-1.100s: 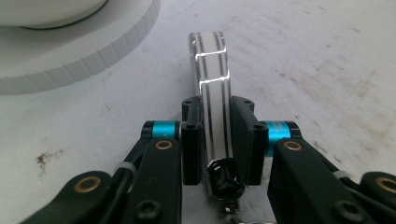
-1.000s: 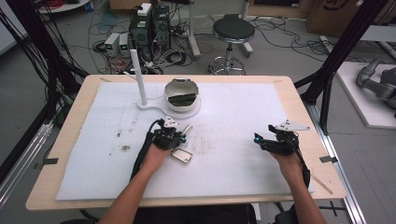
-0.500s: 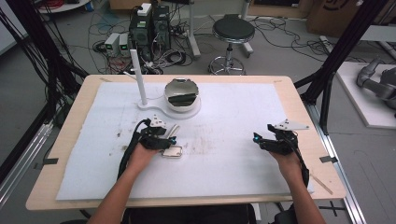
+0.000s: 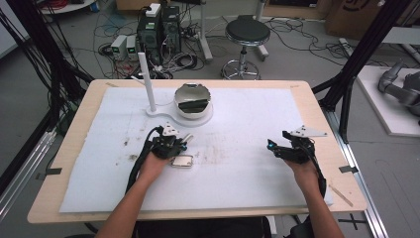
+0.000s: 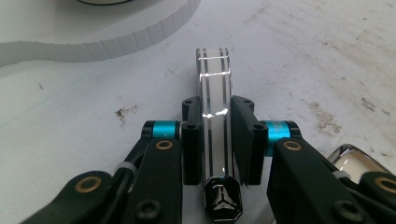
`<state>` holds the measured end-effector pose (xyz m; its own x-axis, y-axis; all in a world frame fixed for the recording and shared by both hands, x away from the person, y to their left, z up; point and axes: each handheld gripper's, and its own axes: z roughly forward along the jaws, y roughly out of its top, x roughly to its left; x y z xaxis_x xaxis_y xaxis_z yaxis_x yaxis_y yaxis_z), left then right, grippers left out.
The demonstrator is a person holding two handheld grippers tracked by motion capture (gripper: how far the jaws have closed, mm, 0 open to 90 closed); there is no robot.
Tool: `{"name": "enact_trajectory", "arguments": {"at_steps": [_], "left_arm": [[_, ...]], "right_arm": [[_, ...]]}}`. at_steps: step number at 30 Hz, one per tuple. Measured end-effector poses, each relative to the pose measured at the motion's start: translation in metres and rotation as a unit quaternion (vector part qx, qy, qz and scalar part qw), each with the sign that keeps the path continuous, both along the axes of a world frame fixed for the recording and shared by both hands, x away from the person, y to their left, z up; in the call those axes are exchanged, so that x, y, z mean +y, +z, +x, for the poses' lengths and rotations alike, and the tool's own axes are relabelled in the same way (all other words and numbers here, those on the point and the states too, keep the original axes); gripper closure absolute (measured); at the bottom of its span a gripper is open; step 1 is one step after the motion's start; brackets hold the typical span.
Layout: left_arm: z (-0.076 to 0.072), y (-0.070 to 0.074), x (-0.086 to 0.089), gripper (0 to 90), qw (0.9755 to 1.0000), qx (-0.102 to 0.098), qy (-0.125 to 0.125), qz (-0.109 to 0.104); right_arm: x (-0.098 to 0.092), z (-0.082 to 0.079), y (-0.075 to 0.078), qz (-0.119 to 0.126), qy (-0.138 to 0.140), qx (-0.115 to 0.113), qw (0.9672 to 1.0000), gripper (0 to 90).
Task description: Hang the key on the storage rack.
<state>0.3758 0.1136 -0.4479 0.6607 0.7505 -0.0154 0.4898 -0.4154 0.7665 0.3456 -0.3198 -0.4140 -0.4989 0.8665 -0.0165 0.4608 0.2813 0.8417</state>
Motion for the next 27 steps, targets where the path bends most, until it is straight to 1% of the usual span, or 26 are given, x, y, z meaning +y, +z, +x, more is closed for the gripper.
{"name": "enact_trajectory", "arguments": {"at_steps": [2,3,4,5,6,7,8,9,11,12,14,15,17,18,19,24,25,27], "left_arm": [[0.0,0.0,0.0,74.7,1.0,0.0,0.003,-0.001],[0.0,0.0,0.001,74.7,0.9999,0.002,0.008,-0.008],[0.0,0.001,0.003,74.7,0.9998,0.003,0.009,-0.017],[0.0,0.002,0.005,74.7,0.9994,0.004,0.01,-0.032],[0.0,0.005,0.008,74.7,0.999,0.001,0.011,-0.044],[-0.001,0.008,0.01,74.7,0.998,-0.004,0.017,-0.061],[-0.002,0.013,0.014,74.7,0.9972,-0.009,0.018,-0.072],[-0.002,0.016,0.018,74.7,0.9957,-0.013,0.019,-0.089],[-0.004,0.024,0.025,74.7,0.9929,-0.019,0.02,-0.116],[-0.005,0.027,0.029,74.7,0.9917,-0.023,0.02,-0.125],[-0.006,0.034,0.039,74.7,0.9876,-0.027,0.016,-0.154],[-0.007,0.039,0.045,74.7,0.9844,-0.032,0.015,-0.172],[-0.008,0.046,0.053,74.7,0.9799,-0.037,0.012,-0.196],[-0.009,0.052,0.059,74.8,0.9772,-0.043,0.009,-0.208],[-0.009,0.055,0.062,74.8,0.9754,-0.046,0.008,-0.215],[-0.008,0.079,0.084,74.9,0.9648,-0.07,0.002,-0.253],[-0.007,0.082,0.087,74.8,0.9635,-0.071,0.001,-0.258],[-0.004,0.089,0.095,74.8,0.96,-0.077,0.003,-0.269]], "right_arm": [[0.001,0.0,0.0,-0.002,0.001,0.0,1.0,29.0],[0.001,0.0,0.0,-0.002,0.001,-0.001,1.0,28.9],[0.001,0.0,0.0,0.001,-0.001,0.001,1.0,28.9],[0.0,0.0,0.0,0.001,0.0,-0.001,1.0,29.0],[-0.001,0.0,0.0,0.004,-0.003,0.001,1.0,29.0],[-0.002,0.0,0.0,0.008,-0.005,0.002,1.0,28.9],[-0.003,0.0,0.0,0.009,-0.007,0.001,0.9999,29.0],[-0.004,0.0,0.0,0.009,-0.006,0.0,0.9999,28.9],[-0.004,0.0,0.001,0.012,-0.008,0.0,0.9999,29.0],[-0.005,0.0,0.001,0.013,-0.009,-0.002,0.9999,28.9],[-0.006,0.0,0.002,0.014,-0.011,-0.001,0.9998,28.9],[-0.006,-0.001,0.002,0.015,-0.013,-0.002,0.9998,28.9],[-0.006,-0.001,0.003,0.017,-0.015,-0.002,0.9997,29.0],[-0.007,-0.001,0.003,0.016,-0.014,-0.004,0.9998,28.9],[-0.007,-0.001,0.003,0.017,-0.014,-0.004,0.9998,29.0],[-0.005,0.0,0.004,0.017,-0.014,-0.004,0.9997,29.0],[-0.005,0.0,0.003,0.015,-0.013,-0.006,0.9998,29.0],[-0.005,0.001,0.004,0.014,-0.012,-0.007,0.9998,29.0]]}}
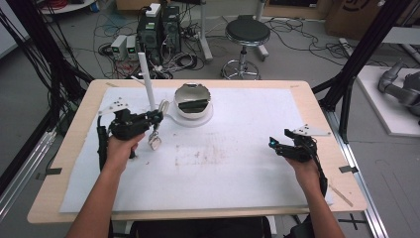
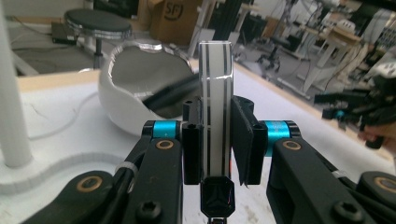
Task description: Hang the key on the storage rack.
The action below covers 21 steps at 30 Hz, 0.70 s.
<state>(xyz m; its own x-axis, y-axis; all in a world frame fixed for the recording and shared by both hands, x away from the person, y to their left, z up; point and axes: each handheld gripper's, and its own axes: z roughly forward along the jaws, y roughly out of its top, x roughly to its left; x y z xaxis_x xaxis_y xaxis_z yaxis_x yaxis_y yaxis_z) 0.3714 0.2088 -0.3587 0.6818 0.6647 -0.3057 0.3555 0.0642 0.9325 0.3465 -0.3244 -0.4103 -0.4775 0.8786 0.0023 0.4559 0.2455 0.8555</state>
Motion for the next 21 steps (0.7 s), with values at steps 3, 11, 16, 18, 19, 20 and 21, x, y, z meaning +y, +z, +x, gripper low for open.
{"name": "enact_trajectory", "arguments": {"at_steps": [3,11,16,18,19,20,21], "left_arm": [[0.005,0.01,0.013,74.8,0.9997,-0.002,0.002,-0.023],[0.027,0.024,0.047,74.8,0.9953,0.013,-0.002,-0.096],[0.041,0.025,0.059,74.8,0.9921,0.027,-0.004,-0.123],[0.047,0.026,0.061,74.8,0.9909,0.03,-0.009,-0.131],[0.05,0.027,0.062,74.8,0.9906,0.032,-0.011,-0.133],[0.052,0.027,0.063,74.8,0.9903,0.035,-0.01,-0.134],[0.056,0.026,0.063,74.8,0.9894,0.037,-0.012,-0.14]], "right_arm": [[0.0,0.001,0.0,0.001,0.0,-0.001,1.0,28.9],[0.0,0.0,0.003,0.0,-0.003,-0.006,1.0,28.9],[0.003,0.0,0.003,-0.002,0.001,-0.008,1.0,29.0],[0.004,0.0,0.003,-0.004,0.001,-0.008,1.0,29.0],[0.004,0.0,0.003,-0.005,0.001,-0.008,1.0,29.0],[0.004,0.0,0.004,-0.006,0.001,-0.008,1.0,28.9],[0.004,0.0,0.004,-0.006,0.001,-0.01,0.9999,29.0]]}}
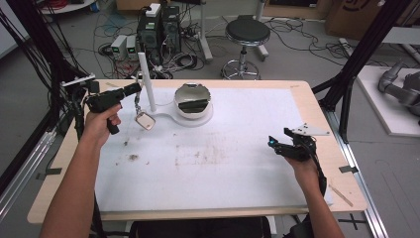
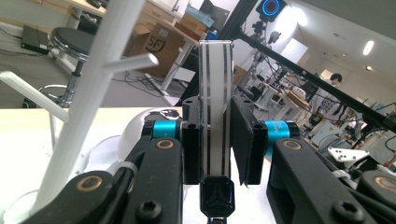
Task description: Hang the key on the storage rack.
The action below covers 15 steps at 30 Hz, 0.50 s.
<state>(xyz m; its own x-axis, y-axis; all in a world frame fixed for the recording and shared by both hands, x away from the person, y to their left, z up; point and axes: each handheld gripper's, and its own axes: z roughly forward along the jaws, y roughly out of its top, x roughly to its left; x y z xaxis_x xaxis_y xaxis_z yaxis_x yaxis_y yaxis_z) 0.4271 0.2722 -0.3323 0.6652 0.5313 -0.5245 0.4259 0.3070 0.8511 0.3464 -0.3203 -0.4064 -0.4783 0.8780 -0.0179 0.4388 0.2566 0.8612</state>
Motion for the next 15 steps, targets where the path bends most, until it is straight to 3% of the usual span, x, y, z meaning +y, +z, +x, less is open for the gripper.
{"name": "enact_trajectory", "arguments": {"at_steps": [10,15], "left_arm": [[0.019,-0.011,0.01,74.7,0.9993,0.026,0.007,-0.027],[0.023,-0.016,0.008,74.7,0.9989,0.039,0.005,-0.026]], "right_arm": [[0.0,-0.002,0.001,0.0,-0.001,-0.002,1.0,29.0],[-0.001,-0.002,0.0,-0.003,0.001,-0.001,1.0,28.9]]}}
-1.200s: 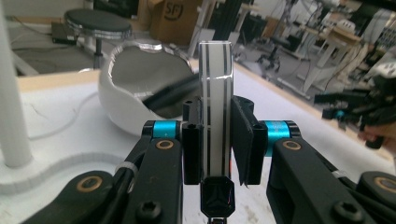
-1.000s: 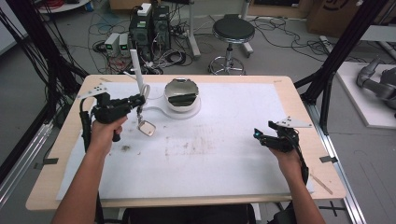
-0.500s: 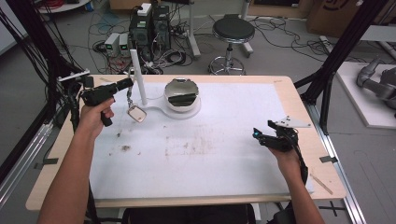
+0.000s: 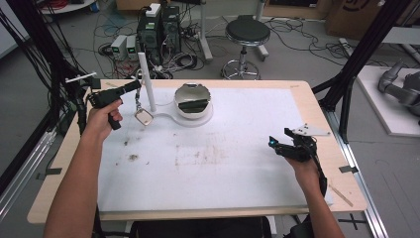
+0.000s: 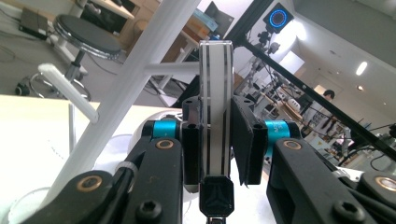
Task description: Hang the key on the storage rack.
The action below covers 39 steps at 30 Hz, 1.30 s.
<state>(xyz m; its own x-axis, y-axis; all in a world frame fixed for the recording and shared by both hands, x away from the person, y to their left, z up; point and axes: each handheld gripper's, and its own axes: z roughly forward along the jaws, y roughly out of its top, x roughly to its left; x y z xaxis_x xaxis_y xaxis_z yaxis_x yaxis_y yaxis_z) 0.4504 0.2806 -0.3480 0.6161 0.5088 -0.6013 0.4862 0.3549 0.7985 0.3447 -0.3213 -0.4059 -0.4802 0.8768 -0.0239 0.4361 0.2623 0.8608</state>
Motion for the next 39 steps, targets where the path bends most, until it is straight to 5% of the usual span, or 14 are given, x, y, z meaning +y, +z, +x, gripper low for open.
{"name": "enact_trajectory", "arguments": {"at_steps": [12,22,28,31,35,39], "left_arm": [[0.004,-0.003,-0.003,74.3,0.9997,0.0,0.021,0.011],[0.007,-0.008,0.0,73.9,0.9995,0.015,0.025,-0.011],[0.009,-0.01,-0.008,72.1,0.9985,0.029,0.043,0.015],[0.008,-0.009,-0.01,69.5,0.9963,0.033,0.059,0.052],[0.002,-0.008,-0.01,65.6,0.9947,0.019,0.077,0.065],[-0.01,-0.006,-0.007,59.4,0.9895,0.003,0.102,0.103]], "right_arm": [[0.001,0.0,-0.001,0.0,0.002,0.0,1.0,28.9],[0.001,-0.002,0.0,0.0,0.002,-0.001,1.0,29.0],[0.001,-0.002,0.0,0.002,0.001,-0.002,1.0,29.0],[0.001,-0.002,0.0,0.001,0.001,-0.002,1.0,29.0],[0.0,-0.002,0.0,0.001,-0.001,-0.003,1.0,29.0],[-0.001,-0.003,0.001,-0.002,-0.003,-0.006,1.0,29.0]]}}
